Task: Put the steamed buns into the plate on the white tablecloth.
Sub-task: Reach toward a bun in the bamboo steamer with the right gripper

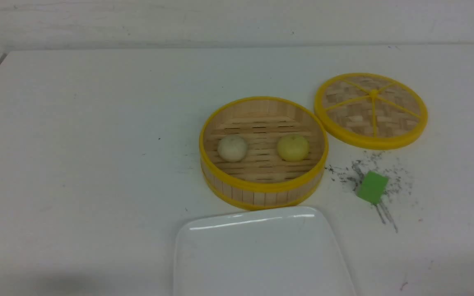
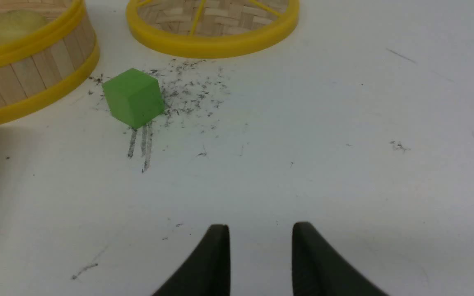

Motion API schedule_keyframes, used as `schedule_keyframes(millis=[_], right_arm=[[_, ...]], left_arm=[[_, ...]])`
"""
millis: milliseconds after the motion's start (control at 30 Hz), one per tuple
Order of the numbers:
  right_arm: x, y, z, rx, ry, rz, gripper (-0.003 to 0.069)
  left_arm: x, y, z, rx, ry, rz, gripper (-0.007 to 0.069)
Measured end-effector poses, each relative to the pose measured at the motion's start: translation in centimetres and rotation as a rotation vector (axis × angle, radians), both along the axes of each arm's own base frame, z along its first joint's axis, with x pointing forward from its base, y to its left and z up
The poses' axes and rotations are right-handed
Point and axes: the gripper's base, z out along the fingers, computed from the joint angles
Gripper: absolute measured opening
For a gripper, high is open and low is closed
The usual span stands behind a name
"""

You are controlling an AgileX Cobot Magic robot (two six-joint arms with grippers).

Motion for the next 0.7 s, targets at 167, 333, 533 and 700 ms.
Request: schedule_keyframes(millis=[167, 333, 533, 700], right_arm=[[0.00, 0.00, 0.00, 0.000, 0.000, 0.000, 0.0240], [0.00, 0.00, 0.00, 0.000, 0.000, 0.000, 0.0240], [0.00, 0.00, 0.00, 0.000, 0.000, 0.000, 0.0240], [0.00, 0.00, 0.00, 0.000, 0.000, 0.000, 0.0240]], left_arm=[[0.00, 0.00, 0.00, 0.000, 0.000, 0.000, 0.0240], [0.00, 0.00, 0.00, 0.001, 0.000, 0.000, 0.0240], [-0.01, 0.18, 0.04, 0.054, 0.001, 0.005, 0.0240], [-0.04, 0.34, 0.03, 0.093, 0.009, 0.012, 0.0240]])
